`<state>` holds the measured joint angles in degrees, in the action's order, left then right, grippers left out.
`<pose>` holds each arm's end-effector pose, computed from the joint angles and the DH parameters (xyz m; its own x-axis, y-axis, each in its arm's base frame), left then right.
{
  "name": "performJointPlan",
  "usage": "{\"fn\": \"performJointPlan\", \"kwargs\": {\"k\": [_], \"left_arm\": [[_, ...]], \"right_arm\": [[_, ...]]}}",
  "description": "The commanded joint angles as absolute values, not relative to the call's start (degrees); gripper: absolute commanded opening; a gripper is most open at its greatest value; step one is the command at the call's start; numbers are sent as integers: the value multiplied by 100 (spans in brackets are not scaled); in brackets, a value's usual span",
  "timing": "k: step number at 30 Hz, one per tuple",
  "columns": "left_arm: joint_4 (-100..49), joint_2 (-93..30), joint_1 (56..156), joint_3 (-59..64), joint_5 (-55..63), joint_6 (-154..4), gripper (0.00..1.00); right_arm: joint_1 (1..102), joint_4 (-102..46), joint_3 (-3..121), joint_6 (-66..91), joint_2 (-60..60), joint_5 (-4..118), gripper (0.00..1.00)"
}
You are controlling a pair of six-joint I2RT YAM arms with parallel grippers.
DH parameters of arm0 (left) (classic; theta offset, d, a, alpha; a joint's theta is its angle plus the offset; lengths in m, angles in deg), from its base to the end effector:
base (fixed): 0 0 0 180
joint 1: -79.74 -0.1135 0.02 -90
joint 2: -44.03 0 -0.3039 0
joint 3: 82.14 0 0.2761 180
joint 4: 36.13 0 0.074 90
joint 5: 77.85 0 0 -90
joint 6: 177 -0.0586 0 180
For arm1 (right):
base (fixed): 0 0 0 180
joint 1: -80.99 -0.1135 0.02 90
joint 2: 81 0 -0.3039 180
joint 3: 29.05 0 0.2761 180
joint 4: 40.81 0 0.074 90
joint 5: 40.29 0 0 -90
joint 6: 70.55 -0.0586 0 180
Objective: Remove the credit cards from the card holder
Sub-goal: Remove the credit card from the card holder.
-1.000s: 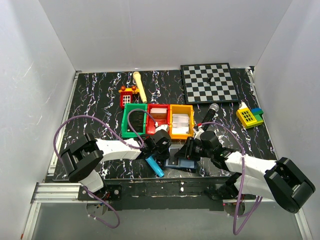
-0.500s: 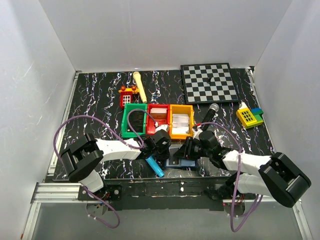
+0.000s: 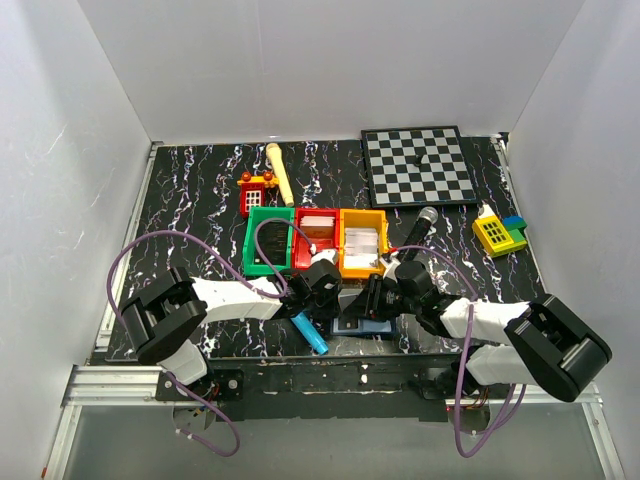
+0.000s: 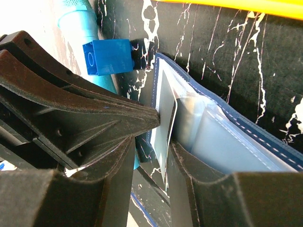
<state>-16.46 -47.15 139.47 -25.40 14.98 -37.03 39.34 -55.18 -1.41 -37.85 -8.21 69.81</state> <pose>0.1697 -0.2850 0.1538 -0.9120 0.0454 -0.4077 0.2327 0.8757 -0.4232 0.1627 0.1717 0.1420 -0.9174 0.2416 -0.3161 -0.1346 0.5593 0.8180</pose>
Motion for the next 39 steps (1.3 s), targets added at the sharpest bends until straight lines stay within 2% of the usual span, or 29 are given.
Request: {"fn": "performJointPlan", "kwargs": {"k": [1, 17, 20, 24, 30, 39], "left_arm": [[-1514, -4896, 14004, -2775, 1355, -3717, 0], [-1426, -4729, 13968, -2880, 1513, -3568, 0], [-1426, -4694, 13968, -2880, 1540, -3550, 8], [-1435, -4711, 13960, -2889, 1531, -3550, 9], [-1417, -4782, 13968, -2836, 1505, -3576, 0], [-1154, -4896, 13933, -2757, 1566, -3480, 0]], "right_arm": [[3854, -6052, -24, -3918, -867, 7414, 40], [3871, -5367, -41, -3698, -1368, 7212, 40], [3863, -5296, -33, -3680, -1394, 7203, 40], [3871, -5208, -24, -3645, -1447, 7186, 40], [3871, -5112, 11, -3628, -1500, 7186, 40], [3915, -4769, -41, -3505, -1754, 7107, 40]]}}
